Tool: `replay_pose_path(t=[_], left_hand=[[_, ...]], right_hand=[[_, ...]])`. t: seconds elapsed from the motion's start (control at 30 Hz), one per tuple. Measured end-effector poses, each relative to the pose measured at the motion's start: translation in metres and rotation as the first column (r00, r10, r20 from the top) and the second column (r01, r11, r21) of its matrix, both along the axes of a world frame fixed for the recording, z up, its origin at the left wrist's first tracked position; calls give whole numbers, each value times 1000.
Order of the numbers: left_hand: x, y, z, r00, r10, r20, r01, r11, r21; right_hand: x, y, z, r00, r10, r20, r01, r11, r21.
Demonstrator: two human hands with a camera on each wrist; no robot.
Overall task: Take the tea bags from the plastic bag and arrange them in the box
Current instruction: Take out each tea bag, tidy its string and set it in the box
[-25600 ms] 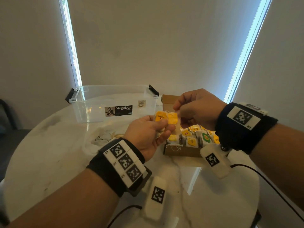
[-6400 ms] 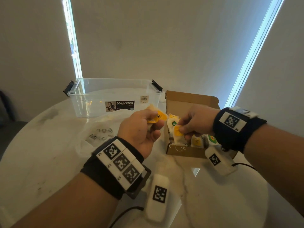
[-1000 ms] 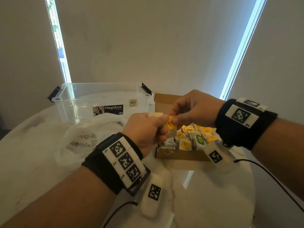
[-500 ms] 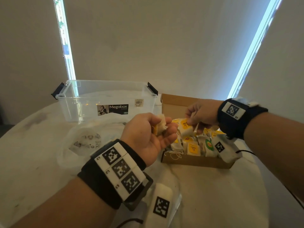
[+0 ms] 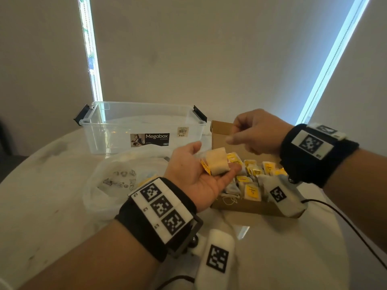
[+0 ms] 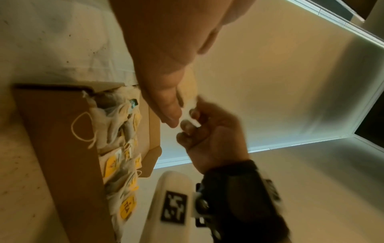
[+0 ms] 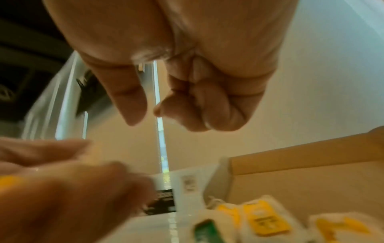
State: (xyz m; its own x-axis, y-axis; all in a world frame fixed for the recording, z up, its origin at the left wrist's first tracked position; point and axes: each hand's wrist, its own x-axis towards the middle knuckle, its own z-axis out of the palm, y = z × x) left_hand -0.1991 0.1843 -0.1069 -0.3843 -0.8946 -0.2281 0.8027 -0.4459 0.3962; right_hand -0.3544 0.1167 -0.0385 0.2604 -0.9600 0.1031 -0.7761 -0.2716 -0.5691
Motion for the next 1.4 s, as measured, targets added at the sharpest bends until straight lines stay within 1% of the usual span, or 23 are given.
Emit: replay_pose_path(t=[0.03,0.07,0.1,0.17,0.2,0.23,0.27,0.33,0.4,0.5,0.6,0.7,0.8,0.87,0.93,1.0,1.07,1.17,1.3,1.37,1.4], left_hand=[[-1,0,1,1000,-1,-11,1,1000,-13],[-2,0,1,1000,-13,-19,13,999,-39],[-3,2,1,999,-33,-17,32,997,-64],[-5,6,3,996,-85,5,86,991,-101],[-5,8,3,994,-110,16,111,987,-119],[-5,10,5,991,-127,31,131,982,-136],[-6,11,6,989,-132,61,140,978,-152],[-6,12,6,985,-112,135,133,978,-163],[-6,11,4,979,-81,186,107,985,-136],[-9,10,1,953,-3,305,39,993,-115],[-14,13,2,908,109,405,-49,986,-157],[-17,19,5,855,178,486,-73,971,-227],[-18,19,5,759,309,573,-145,938,-314],[-18,20,5,689,380,617,-160,911,-381],[-20,22,7,637,429,640,-161,887,-434],[-24,21,8,604,459,651,-182,875,-448],[-27,20,9,612,440,657,-196,889,-413],[-31,19,8,651,410,638,-234,909,-345],[-36,18,9,673,439,595,-280,896,-343],[-39,19,10,670,468,576,-307,882,-359],[-40,19,10,663,478,576,-312,876,-367]], right_hand=[[4,12,3,996,64,70,-66,997,38],[7,22,4,990,123,65,-127,990,57],[9,28,4,985,171,-2,-170,984,59],[10,34,1,958,206,-199,-204,978,33],[8,35,0,945,202,-259,-202,979,24],[6,36,-1,942,194,-273,-196,980,19],[3,36,-2,948,183,-261,-188,982,9],[-4,38,-1,971,156,-182,-163,986,-28],[-11,41,1,987,117,-108,-123,991,-43],[-20,48,3,990,95,-101,-97,995,-19],[-26,53,5,994,78,-74,-78,997,1],[-29,56,6,997,49,-60,-50,999,-3],[-30,58,6,996,29,-88,-31,999,-17],[-31,59,5,995,32,-99,-35,999,-22],[-30,60,3,998,39,-56,-39,999,8],[-28,62,3,999,40,15,-41,998,39],[-25,65,4,993,42,110,-50,997,67],[-23,69,6,976,64,206,-87,991,105],[-24,66,8,951,62,301,-120,977,177],[-24,65,8,944,58,324,-125,974,189],[-23,65,8,954,60,292,-111,981,160]])
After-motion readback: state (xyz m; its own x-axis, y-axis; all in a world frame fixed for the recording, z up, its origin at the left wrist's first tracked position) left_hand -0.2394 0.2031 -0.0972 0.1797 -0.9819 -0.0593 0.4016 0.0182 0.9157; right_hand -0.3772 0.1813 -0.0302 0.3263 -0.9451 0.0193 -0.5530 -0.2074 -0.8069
